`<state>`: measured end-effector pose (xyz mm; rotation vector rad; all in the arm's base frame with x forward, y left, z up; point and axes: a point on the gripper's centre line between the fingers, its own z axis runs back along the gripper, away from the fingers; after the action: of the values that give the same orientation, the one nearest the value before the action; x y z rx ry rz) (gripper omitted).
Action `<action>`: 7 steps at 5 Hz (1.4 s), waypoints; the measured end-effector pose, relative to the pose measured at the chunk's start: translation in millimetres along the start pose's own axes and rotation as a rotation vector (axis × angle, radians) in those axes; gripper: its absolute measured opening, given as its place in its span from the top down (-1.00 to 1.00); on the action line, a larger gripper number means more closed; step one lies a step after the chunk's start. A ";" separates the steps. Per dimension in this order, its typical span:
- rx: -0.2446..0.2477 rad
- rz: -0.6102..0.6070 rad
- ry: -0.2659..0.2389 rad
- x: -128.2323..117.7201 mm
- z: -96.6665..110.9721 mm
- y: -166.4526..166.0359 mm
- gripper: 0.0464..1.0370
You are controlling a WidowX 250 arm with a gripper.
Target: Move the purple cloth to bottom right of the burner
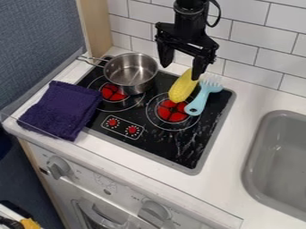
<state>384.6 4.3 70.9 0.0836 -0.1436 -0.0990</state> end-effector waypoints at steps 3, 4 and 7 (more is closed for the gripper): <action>-0.011 0.073 0.003 -60.0 13.7 48.9 -0.93; 0.020 0.103 0.040 -89.3 9.7 81.0 -0.93; 0.056 0.217 0.165 -140.1 -37.0 159.6 -0.93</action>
<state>266.9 180.0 29.4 0.1308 0.0098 0.1281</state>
